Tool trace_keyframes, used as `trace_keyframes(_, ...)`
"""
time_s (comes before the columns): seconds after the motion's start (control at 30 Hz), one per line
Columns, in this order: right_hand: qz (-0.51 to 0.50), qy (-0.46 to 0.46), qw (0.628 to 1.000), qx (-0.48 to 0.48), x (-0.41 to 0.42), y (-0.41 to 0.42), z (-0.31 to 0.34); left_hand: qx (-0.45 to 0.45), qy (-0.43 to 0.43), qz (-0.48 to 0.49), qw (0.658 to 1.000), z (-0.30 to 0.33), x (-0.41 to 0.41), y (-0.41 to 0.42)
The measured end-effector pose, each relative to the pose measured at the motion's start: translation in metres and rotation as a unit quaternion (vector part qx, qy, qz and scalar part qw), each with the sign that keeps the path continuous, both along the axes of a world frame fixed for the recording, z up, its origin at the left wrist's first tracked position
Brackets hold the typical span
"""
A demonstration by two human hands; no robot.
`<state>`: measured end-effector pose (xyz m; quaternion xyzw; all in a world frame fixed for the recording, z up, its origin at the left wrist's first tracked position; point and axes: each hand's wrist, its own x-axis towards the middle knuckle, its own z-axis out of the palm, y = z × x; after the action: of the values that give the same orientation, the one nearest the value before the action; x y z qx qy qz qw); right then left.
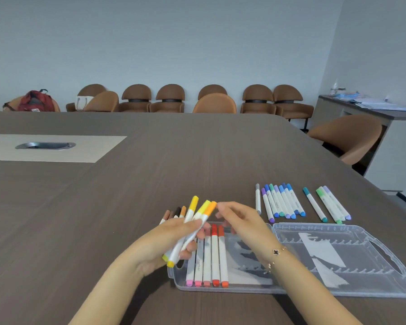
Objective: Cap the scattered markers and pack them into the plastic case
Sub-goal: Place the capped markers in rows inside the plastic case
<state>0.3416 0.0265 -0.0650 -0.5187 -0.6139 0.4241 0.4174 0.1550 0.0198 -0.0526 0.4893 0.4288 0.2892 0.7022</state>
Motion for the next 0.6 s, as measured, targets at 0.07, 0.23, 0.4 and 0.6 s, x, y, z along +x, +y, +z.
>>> trace_keyframes(0.07,0.021,0.057,0.998,-0.035,-0.001,-0.001,0.002,0.001,0.015,-0.031,0.999,-0.004,0.009,-0.004)
trace_keyframes(0.23,0.085,0.070,0.987,-0.118,0.001,0.005,-0.001,-0.026,0.053,-0.093,0.994,-0.010,0.016,-0.006)
trace_keyframes(0.4,0.093,0.092,0.980,-0.149,0.000,0.013,-0.008,-0.034,0.043,-0.060,0.997,-0.010,0.019,-0.006)
trace_keyframes(0.6,0.075,0.082,0.978,-0.179,0.006,0.018,-0.013,-0.018,0.039,-0.031,0.999,-0.008,0.019,-0.007)
